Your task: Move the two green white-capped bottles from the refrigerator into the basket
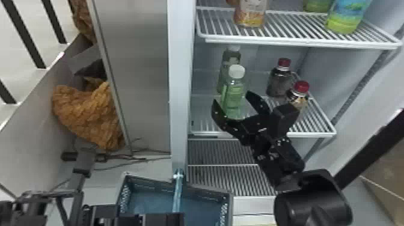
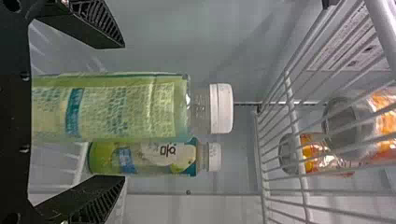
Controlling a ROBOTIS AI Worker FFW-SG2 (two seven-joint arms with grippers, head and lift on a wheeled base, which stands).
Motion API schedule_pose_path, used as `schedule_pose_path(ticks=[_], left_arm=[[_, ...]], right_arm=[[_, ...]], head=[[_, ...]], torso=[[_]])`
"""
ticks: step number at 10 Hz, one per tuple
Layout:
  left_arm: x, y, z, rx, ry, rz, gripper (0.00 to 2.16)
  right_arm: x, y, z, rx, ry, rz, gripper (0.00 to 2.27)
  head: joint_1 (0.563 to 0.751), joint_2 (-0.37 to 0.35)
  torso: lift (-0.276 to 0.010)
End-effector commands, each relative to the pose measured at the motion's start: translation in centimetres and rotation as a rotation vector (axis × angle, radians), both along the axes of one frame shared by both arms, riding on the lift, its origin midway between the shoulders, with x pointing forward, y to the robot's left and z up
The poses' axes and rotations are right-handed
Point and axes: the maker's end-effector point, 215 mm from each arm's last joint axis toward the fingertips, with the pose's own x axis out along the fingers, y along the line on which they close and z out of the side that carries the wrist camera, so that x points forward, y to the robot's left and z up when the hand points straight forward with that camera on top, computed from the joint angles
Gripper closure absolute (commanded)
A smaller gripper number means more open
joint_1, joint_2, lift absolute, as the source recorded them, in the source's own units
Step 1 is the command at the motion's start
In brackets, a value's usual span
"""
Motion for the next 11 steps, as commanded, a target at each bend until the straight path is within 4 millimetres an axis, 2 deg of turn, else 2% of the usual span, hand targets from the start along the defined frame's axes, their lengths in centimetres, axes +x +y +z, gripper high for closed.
schedule_pose_path(ticks=[1,3,4,6,8,11], left_arm=[[0.0,0.0,0.0,-0.003,0.001,-0.001,1.19],[0.0,-0.1,0.1,-0.003,0.001,-0.001,1.19],[-0.1,-0.1,0.0,-0.005,0.004,-0.002,1.19],[-0.2,0.0,0.0,-0.004,0.005,0.000,1.19],[-0.2,0.0,0.0,-0.006,0.005,-0.001,1.19],[-0.2,0.0,-0.1,-0.006,0.007,0.001,1.19]], right_arm=[[0.3,1.0,0.2,-0.006,0.015,0.011,0.14],[0.8,1.3,0.8,-0.016,0.022,-0.003,0.82],[0.8,1.0,1.3,-0.014,0.017,-0.011,0.93],[0.6,0.3,1.8,-0.008,0.004,-0.029,1.04],[0.2,-0.6,2.3,-0.002,-0.010,-0.046,1.04],[-1.3,-1.5,4.4,-0.010,-0.036,-0.062,1.04]], head=[[0.695,-0.101],[0.695,-0.084],[0.695,-0.081],[0.695,-0.085],[0.695,-0.095],[0.695,-0.112]], torso=[[-0.263],[-0.263],[-0.263],[-0.263],[-0.263],[-0.263]])
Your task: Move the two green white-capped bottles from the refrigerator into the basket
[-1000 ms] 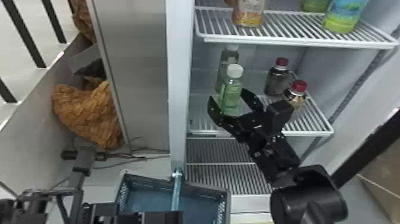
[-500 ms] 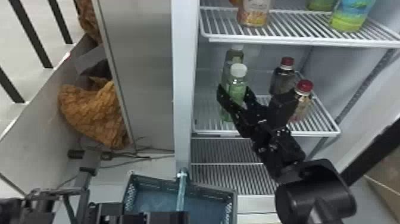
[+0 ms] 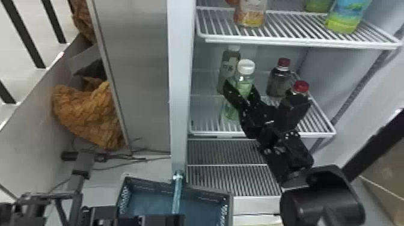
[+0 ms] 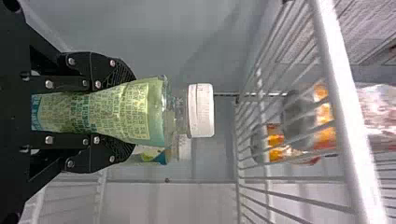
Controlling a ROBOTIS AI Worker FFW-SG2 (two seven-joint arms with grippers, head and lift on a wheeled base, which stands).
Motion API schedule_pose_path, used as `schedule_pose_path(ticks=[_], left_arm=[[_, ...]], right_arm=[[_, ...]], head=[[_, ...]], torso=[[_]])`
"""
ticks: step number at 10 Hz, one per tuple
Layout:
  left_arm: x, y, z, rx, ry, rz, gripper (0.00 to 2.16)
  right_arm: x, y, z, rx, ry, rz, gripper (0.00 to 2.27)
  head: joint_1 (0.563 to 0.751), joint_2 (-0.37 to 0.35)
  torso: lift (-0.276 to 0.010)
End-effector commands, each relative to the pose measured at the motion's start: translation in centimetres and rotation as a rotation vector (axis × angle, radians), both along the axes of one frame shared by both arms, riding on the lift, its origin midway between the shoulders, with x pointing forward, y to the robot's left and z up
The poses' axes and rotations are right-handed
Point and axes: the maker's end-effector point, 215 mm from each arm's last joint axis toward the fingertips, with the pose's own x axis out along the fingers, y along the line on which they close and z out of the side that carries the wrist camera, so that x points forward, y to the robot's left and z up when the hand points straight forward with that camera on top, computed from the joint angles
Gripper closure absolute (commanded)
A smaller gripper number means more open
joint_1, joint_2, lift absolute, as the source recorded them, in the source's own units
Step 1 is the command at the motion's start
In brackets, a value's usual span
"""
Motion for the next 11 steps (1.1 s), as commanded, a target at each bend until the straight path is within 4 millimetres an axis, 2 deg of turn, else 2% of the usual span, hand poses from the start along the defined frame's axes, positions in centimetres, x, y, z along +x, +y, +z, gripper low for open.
schedule_pose_path(ticks=[1,4,8,11], left_arm=[[0.0,0.1,0.0,0.001,0.000,0.002,1.19],[0.1,0.0,0.0,0.002,-0.002,-0.001,1.19],[0.1,0.3,-0.2,0.011,-0.002,0.001,1.19],[0.2,0.2,-0.1,0.014,-0.006,-0.001,1.19]], right_arm=[[-1.1,0.1,0.3,-0.010,0.013,0.008,1.04],[-3.9,0.4,-0.3,0.001,0.057,0.043,1.04],[-9.5,2.6,1.2,0.045,0.076,0.131,1.04],[-13.7,2.4,1.7,0.067,0.122,0.154,1.04]], head=[[0.695,-0.115],[0.695,-0.114],[0.695,-0.101],[0.695,-0.096]], torso=[[-0.263],[-0.263],[-0.263],[-0.263]])
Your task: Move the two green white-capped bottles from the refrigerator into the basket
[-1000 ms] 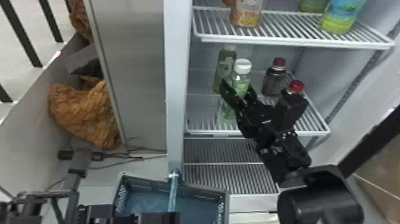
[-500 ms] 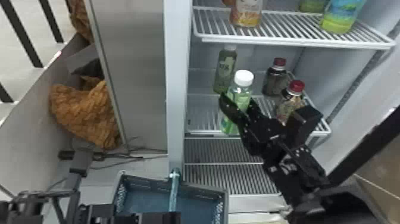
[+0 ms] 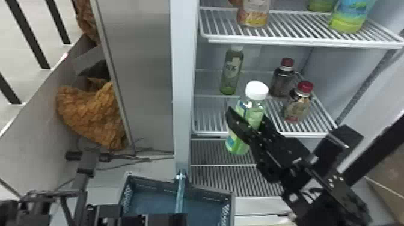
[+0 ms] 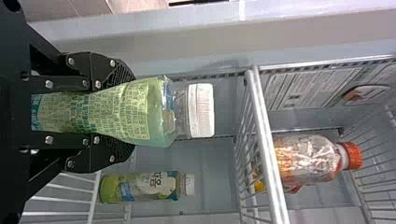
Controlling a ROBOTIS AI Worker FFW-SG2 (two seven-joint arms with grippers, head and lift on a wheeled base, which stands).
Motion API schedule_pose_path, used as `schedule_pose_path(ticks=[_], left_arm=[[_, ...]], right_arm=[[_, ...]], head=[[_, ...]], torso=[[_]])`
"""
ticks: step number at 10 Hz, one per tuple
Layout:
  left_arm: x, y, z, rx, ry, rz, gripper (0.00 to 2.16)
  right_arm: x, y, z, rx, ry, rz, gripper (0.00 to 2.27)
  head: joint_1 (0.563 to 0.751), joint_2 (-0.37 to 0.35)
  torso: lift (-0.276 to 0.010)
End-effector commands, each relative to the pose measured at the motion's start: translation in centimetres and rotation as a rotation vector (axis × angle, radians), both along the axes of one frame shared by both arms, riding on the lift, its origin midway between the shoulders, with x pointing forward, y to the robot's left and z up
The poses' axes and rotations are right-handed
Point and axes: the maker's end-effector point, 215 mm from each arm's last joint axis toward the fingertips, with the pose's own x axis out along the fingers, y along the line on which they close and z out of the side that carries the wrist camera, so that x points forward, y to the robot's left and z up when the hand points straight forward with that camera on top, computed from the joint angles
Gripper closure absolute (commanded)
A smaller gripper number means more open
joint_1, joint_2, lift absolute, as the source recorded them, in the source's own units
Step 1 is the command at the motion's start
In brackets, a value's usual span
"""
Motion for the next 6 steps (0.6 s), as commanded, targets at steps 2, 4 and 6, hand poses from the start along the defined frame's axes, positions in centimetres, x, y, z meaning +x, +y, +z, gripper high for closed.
schedule_pose_path(ticks=[2,4,6], left_arm=[[0.1,0.2,0.0,0.002,-0.001,0.005,1.19],[0.2,0.3,-0.1,0.005,-0.002,0.008,1.19],[0.3,0.4,-0.1,0.007,-0.002,0.011,1.19]], right_arm=[[-3.3,0.4,-0.5,0.004,0.075,0.033,1.04],[-4.4,0.9,-2.1,0.018,0.131,0.102,1.04],[-6.5,2.3,-3.6,0.036,0.225,0.171,1.04]], head=[[0.695,-0.098],[0.695,-0.090],[0.695,-0.081]], torso=[[-0.263],[-0.263],[-0.263]])
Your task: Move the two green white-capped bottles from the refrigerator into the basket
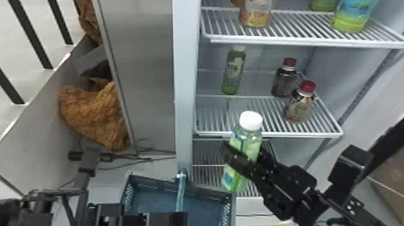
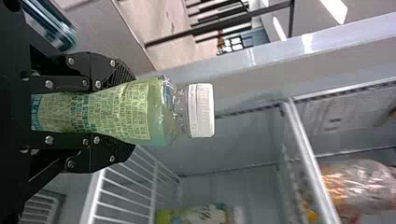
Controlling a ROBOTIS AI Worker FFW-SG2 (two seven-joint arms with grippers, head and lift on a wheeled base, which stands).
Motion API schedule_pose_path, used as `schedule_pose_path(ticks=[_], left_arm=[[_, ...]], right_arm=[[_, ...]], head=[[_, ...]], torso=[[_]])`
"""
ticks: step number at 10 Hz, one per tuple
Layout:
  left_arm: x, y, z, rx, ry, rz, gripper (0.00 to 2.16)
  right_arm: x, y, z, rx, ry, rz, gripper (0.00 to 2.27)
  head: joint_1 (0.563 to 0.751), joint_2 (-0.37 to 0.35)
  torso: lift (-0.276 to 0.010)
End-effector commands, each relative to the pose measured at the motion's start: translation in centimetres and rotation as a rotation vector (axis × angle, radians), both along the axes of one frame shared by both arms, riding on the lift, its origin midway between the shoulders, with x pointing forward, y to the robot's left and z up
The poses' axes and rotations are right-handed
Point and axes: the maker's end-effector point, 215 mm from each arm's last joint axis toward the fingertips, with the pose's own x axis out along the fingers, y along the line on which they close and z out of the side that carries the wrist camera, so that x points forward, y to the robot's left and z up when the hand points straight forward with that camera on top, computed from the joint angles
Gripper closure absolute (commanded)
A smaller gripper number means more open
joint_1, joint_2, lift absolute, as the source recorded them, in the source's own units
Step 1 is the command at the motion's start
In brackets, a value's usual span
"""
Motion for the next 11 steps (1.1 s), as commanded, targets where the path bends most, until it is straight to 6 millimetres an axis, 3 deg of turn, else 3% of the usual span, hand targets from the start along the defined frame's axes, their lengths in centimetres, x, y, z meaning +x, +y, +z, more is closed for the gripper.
schedule_pose_path(ticks=[1,5,9,11], left_arm=[[0.1,0.2,-0.1,0.005,-0.001,0.004,1.19],[0.6,0.9,-0.4,0.023,-0.004,0.024,1.19],[0.8,0.8,-0.4,0.026,-0.008,0.022,1.19],[0.8,0.8,-0.4,0.026,-0.008,0.022,1.19]], right_arm=[[-1.6,1.4,-1.2,0.024,0.079,0.064,1.04],[-6.8,5.7,-3.9,0.100,0.301,0.247,1.04],[-7.7,6.2,-8.8,0.112,0.451,0.267,1.04],[-7.9,7.0,-9.8,0.118,0.483,0.290,1.04]], head=[[0.695,-0.071],[0.695,0.012],[0.695,0.055],[0.695,0.059]], torso=[[-0.263],[-0.263],[-0.263],[-0.263]])
